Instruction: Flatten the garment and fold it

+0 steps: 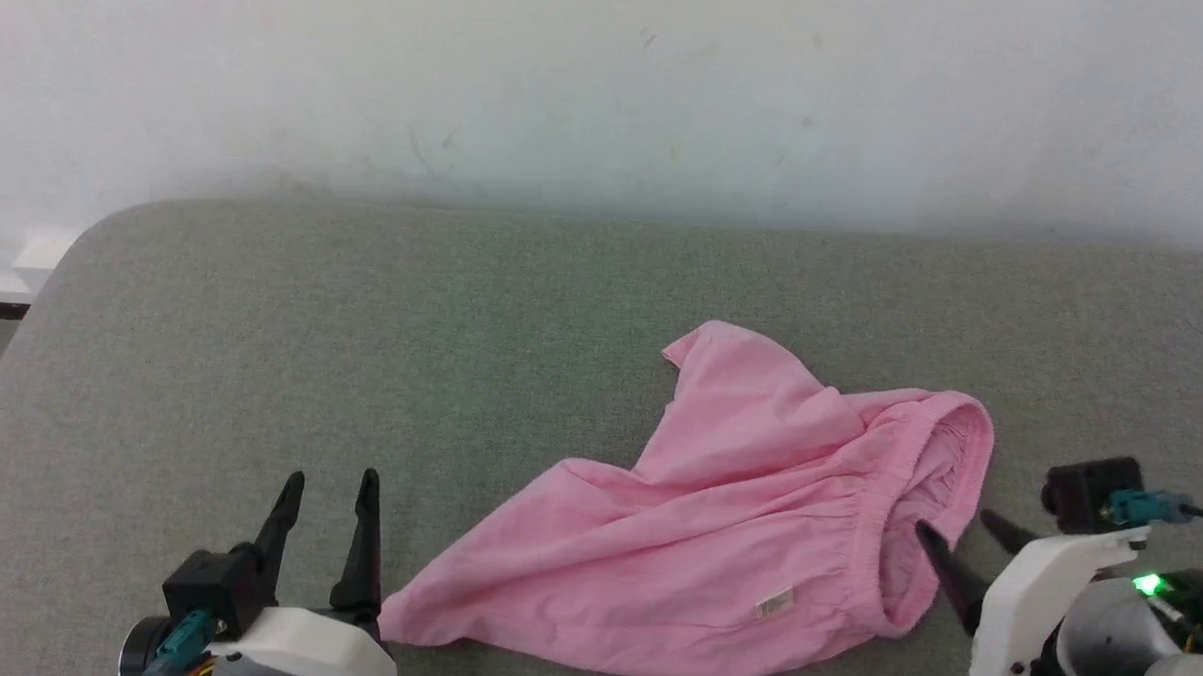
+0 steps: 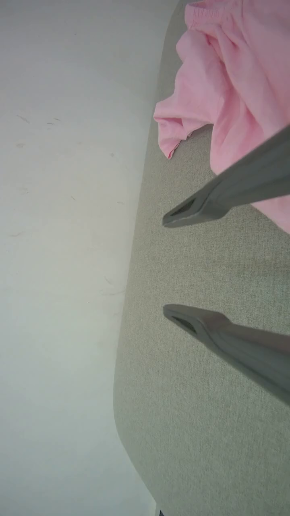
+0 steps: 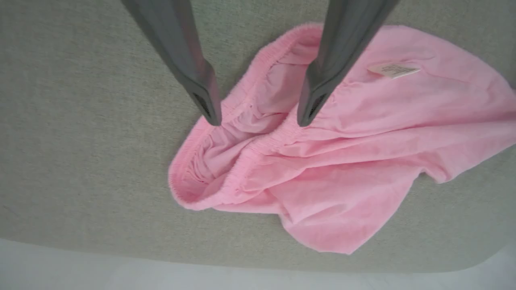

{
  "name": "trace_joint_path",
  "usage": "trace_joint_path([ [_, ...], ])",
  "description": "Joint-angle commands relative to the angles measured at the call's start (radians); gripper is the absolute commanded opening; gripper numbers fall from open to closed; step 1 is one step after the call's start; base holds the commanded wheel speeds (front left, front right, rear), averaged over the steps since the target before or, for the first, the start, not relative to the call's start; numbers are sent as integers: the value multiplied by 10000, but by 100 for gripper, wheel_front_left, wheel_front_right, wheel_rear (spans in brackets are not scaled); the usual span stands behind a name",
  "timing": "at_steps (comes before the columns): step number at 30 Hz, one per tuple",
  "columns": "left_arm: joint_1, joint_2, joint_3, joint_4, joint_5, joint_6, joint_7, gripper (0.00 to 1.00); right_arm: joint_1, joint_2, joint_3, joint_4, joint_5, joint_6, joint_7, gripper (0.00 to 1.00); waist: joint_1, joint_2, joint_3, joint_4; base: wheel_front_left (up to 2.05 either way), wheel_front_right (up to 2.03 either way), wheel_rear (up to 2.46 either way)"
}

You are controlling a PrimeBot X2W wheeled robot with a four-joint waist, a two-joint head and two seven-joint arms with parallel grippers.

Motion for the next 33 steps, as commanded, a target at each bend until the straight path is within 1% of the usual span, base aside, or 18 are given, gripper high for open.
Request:
trace_joint_path([
  [1, 94, 57, 9, 25, 48, 25, -7, 100, 237, 64, 168, -348, 81, -9, 524, 100, 2, 0, -79, -58, 0, 0, 0],
  [3, 98, 61, -19, 14, 35, 33, 19, 100, 414, 182, 384, -868, 210, -9, 1304, 100, 2, 0, -67, -49, 0, 0, 0],
  [5, 71, 49, -66, 5, 24, 24, 33, 100, 477, 207, 627, -1140, 209, -9, 2001, 100, 2, 0, -17, -16, 0, 0, 0],
  [9, -44, 1, -167, 20, -4, -17, 29, 100, 256, 315, 991, -1147, 85, -9, 2656, 100, 2, 0, 169, 66, 0, 0, 0],
  [15, -191, -78, -252, 137, -47, -73, 5, 100, -5, 346, 1078, -161, -418, -9, 3088, 100, 2, 0, 438, 132, 0, 0, 0],
  [21, -231, -116, -219, 244, -102, -95, -19, 100, 479, 518, 368, 786, -967, -9, 3250, 100, 2, 0, 582, 105, 0, 0, 0],
  [24, -264, -110, -238, 309, -95, -124, -26, 100, 914, 798, -116, 973, -1091, -9, 3181, 100, 2, 0, 616, 125, 0, 0, 0],
  [28, -274, -38, -327, 445, -76, -172, 47, 100, 1329, 1126, -218, 1192, -1119, -9, 3313, 100, 2, 0, 677, 85, 0, 0, 0],
  [29, -282, -10, -367, 481, -78, -204, 120, 100, 1371, 1224, -211, 1258, -1042, -9, 3372, 49, 2, 0, 687, 78, 0, 0, 0],
  [30, -292, 18, -411, 518, -87, -240, 220, 100, 1387, 1281, -179, 1301, -998, -9, 3411, 21, 2, 0, 689, 76, 0, 0, 0],
  [31, -302, 51, -463, 553, -103, -289, 360, 100, 1387, 1318, -131, 1322, -961, -9, 3424, 0, 2, 0, 690, 79, 0, 0, 0],
  [33, -320, 144, -596, 580, -168, -420, 810, 100, 1338, 1390, -73, 1242, -848, -9, 3330, 0, 2, 0, 675, 87, 0, 0, 0],
])
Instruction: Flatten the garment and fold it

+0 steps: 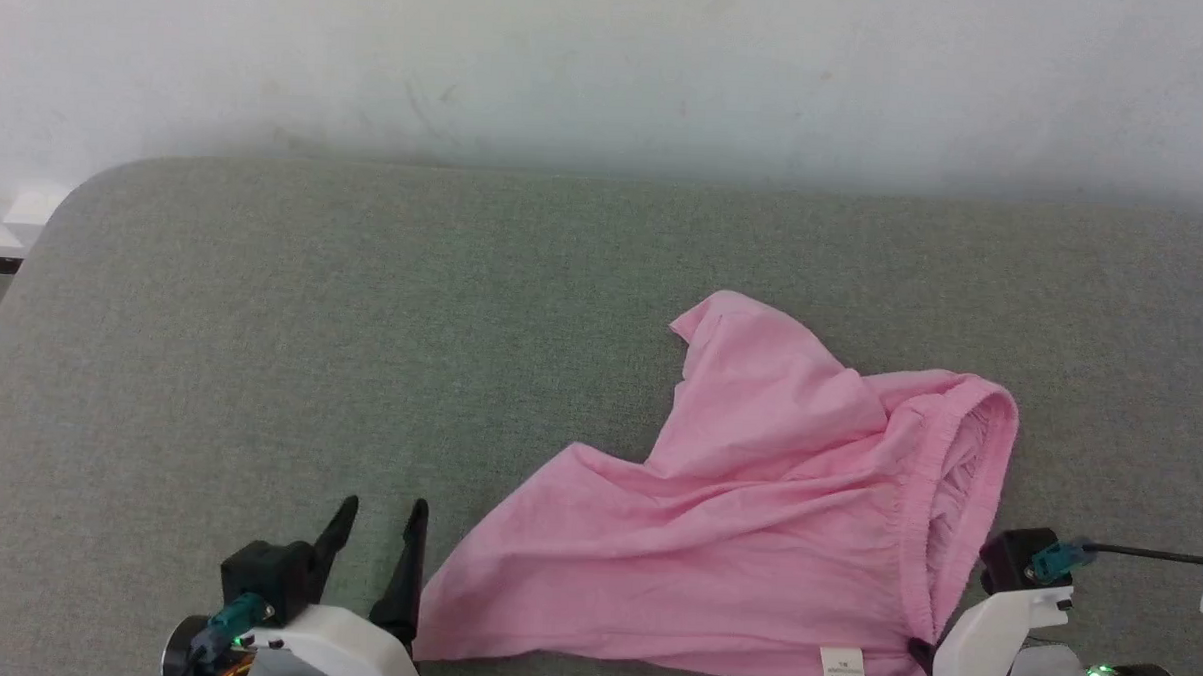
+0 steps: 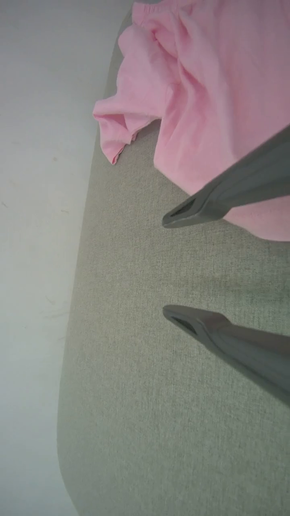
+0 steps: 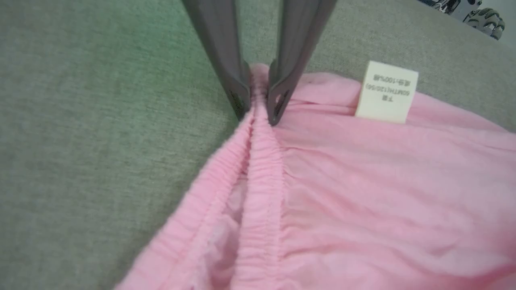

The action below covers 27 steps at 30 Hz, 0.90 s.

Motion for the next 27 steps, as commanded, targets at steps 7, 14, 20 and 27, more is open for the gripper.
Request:
trace_joint_path([
  [7, -86, 737, -739, -482, -549, -549, 3062, 100, 516, 94, 230, -418, 68, -9, -153, 0, 0, -1, -182, 30, 0, 0, 0],
  [14, 407, 1310, -1061, -1085, -1433, -654, 5941, 100, 708, 171, 255, -1109, 0, -9, -49, 0, 0, -1, -231, -112, 0, 0, 0],
  [20, 431, 1094, -1421, -445, -1916, -653, 7088, 100, 734, 250, 313, -1273, 20, -9, -29, 0, 0, -1, -118, -271, 0, 0, 0],
  [27, 380, 949, -2031, -93, -2501, -789, 7901, 0, 722, 272, 324, -1465, 121, -9, -194, 0, 0, -1, -141, -406, 0, 0, 0],
])
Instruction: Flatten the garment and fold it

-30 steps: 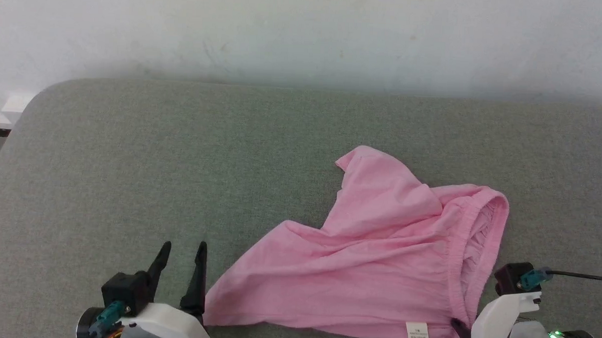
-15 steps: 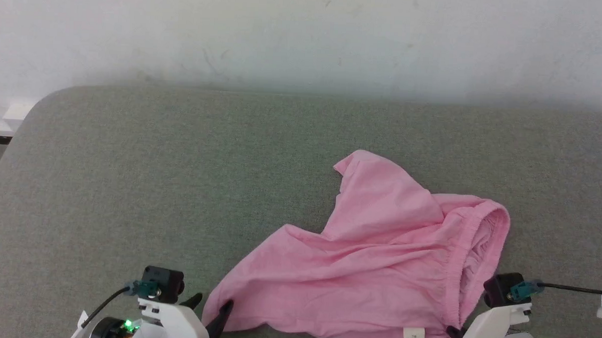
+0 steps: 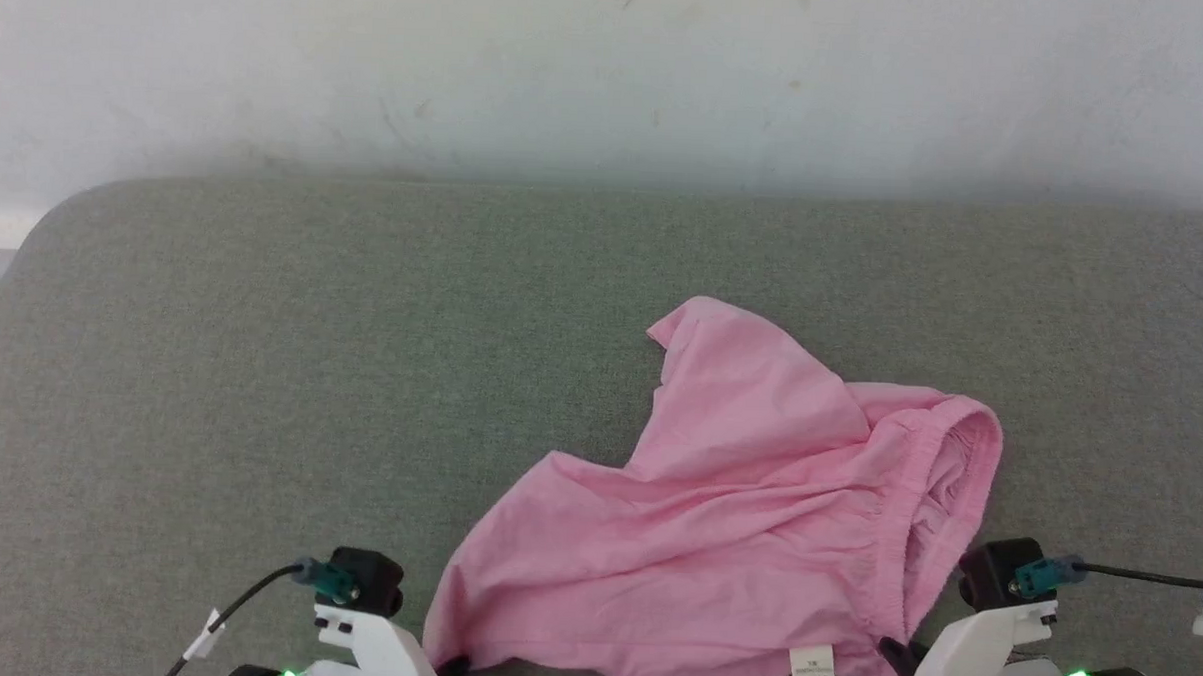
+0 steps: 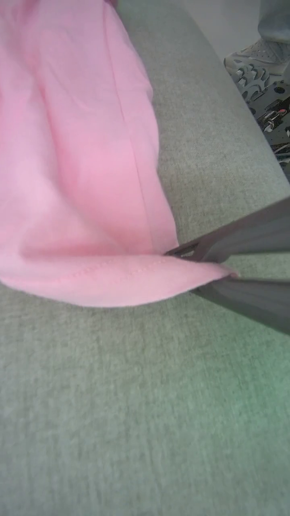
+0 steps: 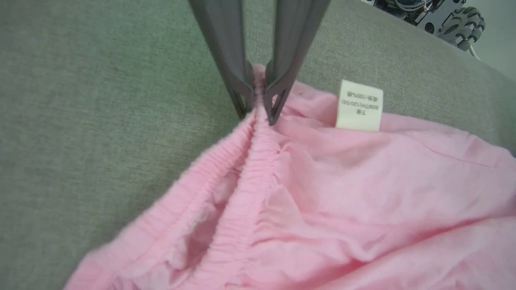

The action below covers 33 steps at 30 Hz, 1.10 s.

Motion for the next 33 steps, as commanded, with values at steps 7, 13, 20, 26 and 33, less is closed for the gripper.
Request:
trace_joint_path([
  [7, 108, -80, -159, -212, -459, -185, -555, 0, -163, -219, 25, -832, 174, -7, -743, 0, 0, 0, -209, 80, 0, 0, 0],
  [13, -665, 467, 716, -1910, -593, -204, -2003, 0, -892, -778, -204, -2367, 82, -7, -1434, 0, 0, 0, -321, 175, 0, 0, 0],
  [20, -3005, 787, 1494, -3090, 55, -26, -2984, 0, -3029, -1345, -503, -3501, 40, -7, -1803, 0, 0, 0, -161, 275, 0, 0, 0],
  [26, -5979, 595, 1606, -2220, 525, -6, -3682, 0, -5784, -1310, -531, -2761, 428, -7, -2134, 0, 0, 0, 921, 221, 0, 0, 0],
  [33, -9359, 282, 1525, 511, 1301, 90, -4904, 0, -9169, -1302, 9, -574, 428, -7, -3418, 0, 0, 0, 2454, -8, 0, 0, 0],
])
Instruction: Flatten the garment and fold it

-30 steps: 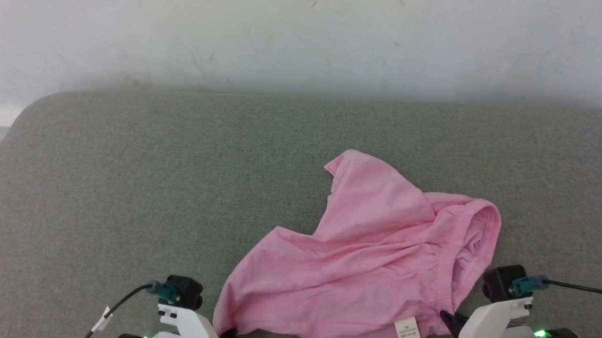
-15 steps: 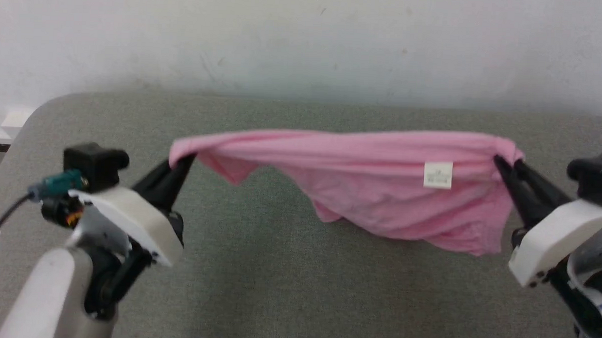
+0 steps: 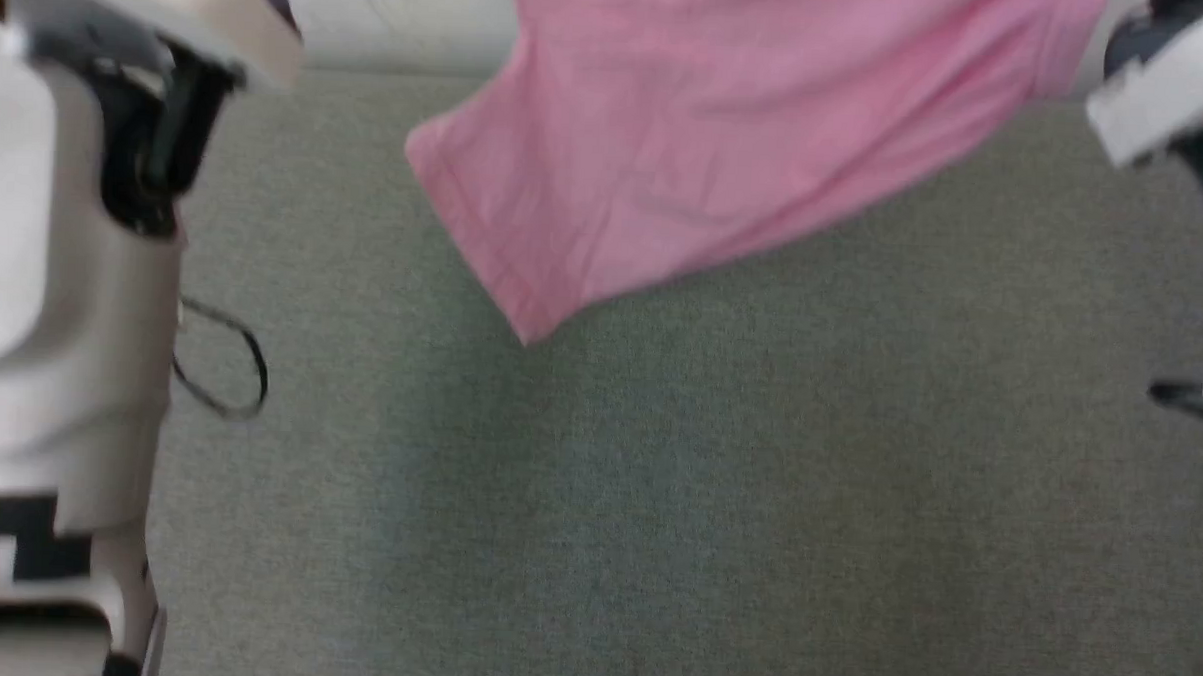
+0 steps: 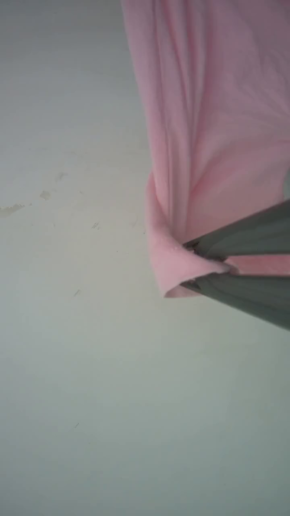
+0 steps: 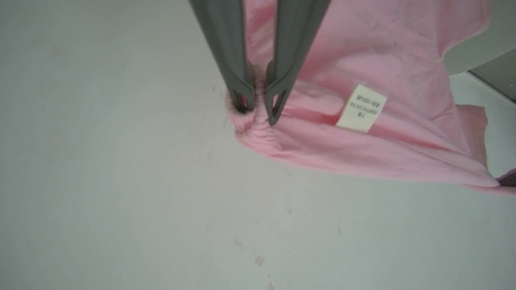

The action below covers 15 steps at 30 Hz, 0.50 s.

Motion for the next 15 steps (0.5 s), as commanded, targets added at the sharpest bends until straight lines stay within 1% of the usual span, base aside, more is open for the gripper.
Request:
trace_joint_path([
  [1, -554, -49, 25, 499, 181, 66, -369, 0, -551, 39, 101, 390, -40, -11, -387, 0, -4, 0, 1142, -223, 0, 0, 0],
  [5, -2015, -174, 28, 2064, 537, 116, -1528, 0, -2022, 149, 463, 1640, -243, -11, -1702, 0, -4, 0, 1727, -301, 0, 0, 0],
  [9, -3056, -300, -51, 3434, 780, 102, -2611, 0, -3057, 261, 751, 2880, -514, -11, -3193, 0, -4, 0, 2059, -309, 0, 0, 0],
  [12, -3382, -485, -140, 4296, 867, 64, -3183, 0, -3378, 410, 905, 3915, -554, -11, -4124, 0, -4, 0, 2196, -284, 0, 0, 0],
  [15, -3223, -756, -172, 5055, 787, -5, -3430, 0, -3328, 554, 1209, 5018, -483, -11, -4760, 0, -4, 0, 2293, -254, 0, 0, 0],
])
